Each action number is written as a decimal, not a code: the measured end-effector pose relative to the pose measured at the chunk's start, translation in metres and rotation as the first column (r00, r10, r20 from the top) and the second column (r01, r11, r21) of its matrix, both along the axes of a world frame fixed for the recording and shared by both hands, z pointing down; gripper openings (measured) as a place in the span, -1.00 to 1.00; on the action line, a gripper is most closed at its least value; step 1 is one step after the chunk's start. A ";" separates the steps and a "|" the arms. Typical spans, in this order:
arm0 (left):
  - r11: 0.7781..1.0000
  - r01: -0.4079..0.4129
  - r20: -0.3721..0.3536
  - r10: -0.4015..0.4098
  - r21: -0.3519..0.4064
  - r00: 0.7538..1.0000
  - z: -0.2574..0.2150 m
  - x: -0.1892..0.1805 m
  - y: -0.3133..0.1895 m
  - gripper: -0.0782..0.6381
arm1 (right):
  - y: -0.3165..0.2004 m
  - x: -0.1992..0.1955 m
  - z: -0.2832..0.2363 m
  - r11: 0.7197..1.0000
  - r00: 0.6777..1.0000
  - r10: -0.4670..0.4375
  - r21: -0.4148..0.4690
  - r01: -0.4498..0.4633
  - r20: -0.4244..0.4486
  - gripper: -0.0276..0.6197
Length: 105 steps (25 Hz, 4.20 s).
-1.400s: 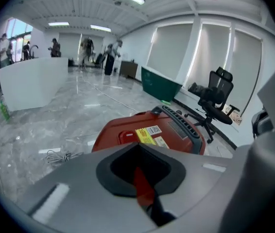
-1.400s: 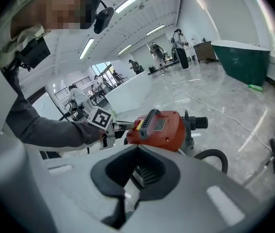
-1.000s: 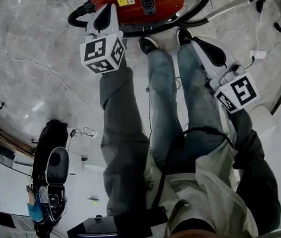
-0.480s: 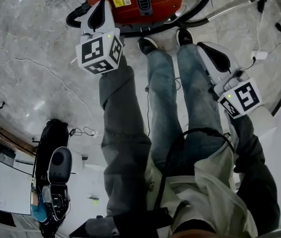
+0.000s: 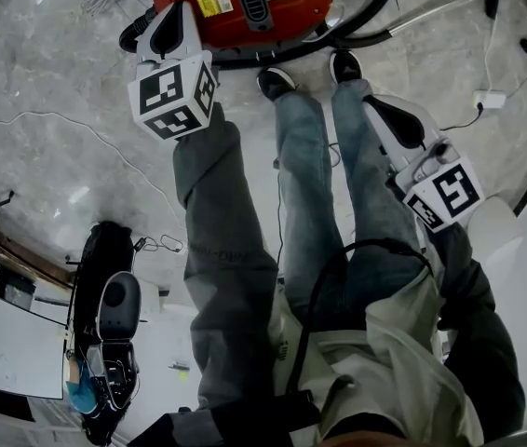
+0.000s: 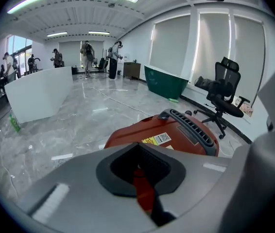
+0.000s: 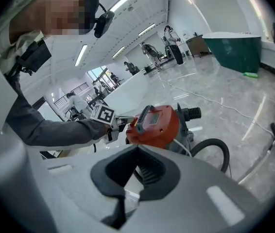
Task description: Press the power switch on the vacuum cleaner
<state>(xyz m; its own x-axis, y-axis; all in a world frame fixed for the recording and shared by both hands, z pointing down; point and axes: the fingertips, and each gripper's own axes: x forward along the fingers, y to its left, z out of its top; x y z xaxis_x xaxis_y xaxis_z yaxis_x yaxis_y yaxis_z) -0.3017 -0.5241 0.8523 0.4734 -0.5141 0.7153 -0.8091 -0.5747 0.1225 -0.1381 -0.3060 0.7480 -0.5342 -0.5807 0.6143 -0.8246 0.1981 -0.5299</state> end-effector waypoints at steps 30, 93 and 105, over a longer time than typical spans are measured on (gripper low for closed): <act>0.988 0.107 -0.418 -0.144 -0.111 0.897 -0.215 0.142 0.265 -0.77 | 0.077 0.175 -0.122 0.976 0.986 -0.164 0.142 0.163 -0.001 -0.84; 0.727 0.639 -0.555 -0.433 0.250 0.710 -0.472 0.274 0.831 -0.77 | 0.572 0.268 -0.387 0.720 0.880 -0.459 0.530 0.449 -0.122 -0.91; 0.783 0.571 -0.544 -0.376 0.246 0.750 -0.474 0.239 0.822 -0.77 | 0.575 0.230 -0.394 0.739 0.912 -0.378 0.541 0.401 -0.159 -0.91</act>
